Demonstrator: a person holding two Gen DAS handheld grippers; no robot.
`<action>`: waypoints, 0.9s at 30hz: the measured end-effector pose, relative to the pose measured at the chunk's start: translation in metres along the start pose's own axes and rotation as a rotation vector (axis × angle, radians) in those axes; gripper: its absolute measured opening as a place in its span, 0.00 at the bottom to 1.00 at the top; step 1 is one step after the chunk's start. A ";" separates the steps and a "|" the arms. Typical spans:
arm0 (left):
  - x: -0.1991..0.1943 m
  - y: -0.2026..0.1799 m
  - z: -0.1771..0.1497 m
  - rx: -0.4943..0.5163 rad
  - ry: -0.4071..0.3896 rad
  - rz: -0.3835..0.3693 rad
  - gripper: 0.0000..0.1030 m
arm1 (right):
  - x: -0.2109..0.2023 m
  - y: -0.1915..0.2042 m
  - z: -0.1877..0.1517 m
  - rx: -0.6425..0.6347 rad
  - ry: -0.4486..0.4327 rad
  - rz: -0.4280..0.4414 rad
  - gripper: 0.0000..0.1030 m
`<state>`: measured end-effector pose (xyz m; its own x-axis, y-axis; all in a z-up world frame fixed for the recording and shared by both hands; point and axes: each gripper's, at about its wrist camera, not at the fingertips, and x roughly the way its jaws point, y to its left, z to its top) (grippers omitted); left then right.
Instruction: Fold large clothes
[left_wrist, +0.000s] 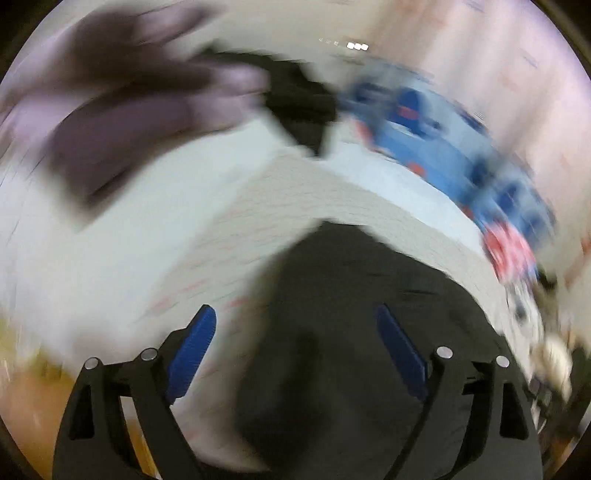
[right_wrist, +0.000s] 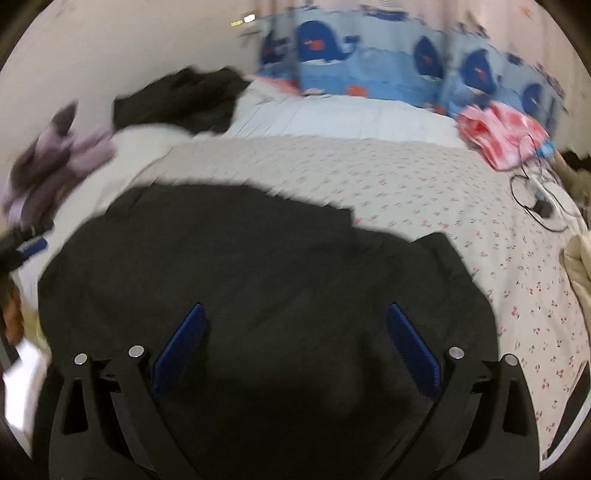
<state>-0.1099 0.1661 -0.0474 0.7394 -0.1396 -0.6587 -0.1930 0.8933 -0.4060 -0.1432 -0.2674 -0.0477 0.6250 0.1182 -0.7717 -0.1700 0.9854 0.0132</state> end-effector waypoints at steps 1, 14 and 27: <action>0.001 0.022 -0.006 -0.072 0.039 0.003 0.84 | 0.011 0.009 -0.008 -0.011 0.049 0.005 0.93; 0.069 0.001 -0.054 -0.308 0.370 -0.326 0.88 | 0.036 0.058 0.000 -0.060 0.096 -0.039 0.93; 0.080 -0.008 -0.048 -0.372 0.355 -0.357 0.86 | 0.079 0.034 0.040 0.067 0.062 -0.126 0.93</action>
<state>-0.0807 0.1270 -0.1272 0.5524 -0.5924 -0.5865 -0.2328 0.5659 -0.7909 -0.0696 -0.2199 -0.0829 0.5896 -0.0127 -0.8076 -0.0405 0.9982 -0.0453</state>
